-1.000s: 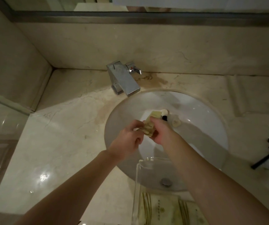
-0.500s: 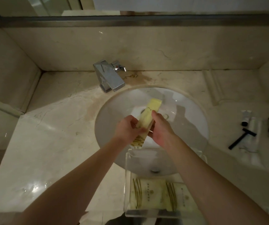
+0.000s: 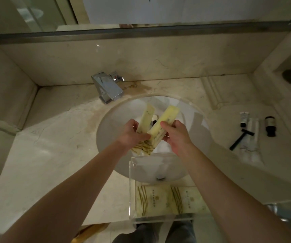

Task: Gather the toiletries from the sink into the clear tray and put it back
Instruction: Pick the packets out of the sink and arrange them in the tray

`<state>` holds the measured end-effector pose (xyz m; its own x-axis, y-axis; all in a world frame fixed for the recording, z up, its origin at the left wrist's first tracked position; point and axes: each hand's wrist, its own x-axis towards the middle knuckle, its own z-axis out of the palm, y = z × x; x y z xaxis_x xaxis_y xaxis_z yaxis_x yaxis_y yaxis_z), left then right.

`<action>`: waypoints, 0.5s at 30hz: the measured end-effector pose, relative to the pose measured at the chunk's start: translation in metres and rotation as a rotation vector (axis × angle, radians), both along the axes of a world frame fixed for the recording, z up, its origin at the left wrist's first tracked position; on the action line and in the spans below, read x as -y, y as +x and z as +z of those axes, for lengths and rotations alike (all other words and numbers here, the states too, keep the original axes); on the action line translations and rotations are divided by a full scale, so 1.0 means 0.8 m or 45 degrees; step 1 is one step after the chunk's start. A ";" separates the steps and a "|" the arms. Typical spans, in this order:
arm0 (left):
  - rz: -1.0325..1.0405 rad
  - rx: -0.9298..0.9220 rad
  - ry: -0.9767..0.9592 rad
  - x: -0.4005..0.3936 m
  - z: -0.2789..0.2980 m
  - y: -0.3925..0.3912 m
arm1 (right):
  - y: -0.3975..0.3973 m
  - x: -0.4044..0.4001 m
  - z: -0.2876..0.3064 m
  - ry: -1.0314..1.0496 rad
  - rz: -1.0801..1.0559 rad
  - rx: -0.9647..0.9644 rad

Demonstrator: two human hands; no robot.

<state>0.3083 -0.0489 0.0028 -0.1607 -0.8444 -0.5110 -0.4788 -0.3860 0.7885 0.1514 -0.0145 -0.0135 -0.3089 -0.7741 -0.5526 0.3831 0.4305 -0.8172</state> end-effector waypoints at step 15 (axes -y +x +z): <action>0.016 0.006 -0.119 0.004 0.033 0.007 | -0.033 -0.025 0.008 0.015 -0.148 -0.191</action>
<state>0.3137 -0.0522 0.0294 -0.1473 -0.8905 -0.4304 -0.4783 -0.3167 0.8191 0.1249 0.0056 -0.0072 -0.4753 -0.7222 -0.5025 0.3048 0.4006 -0.8641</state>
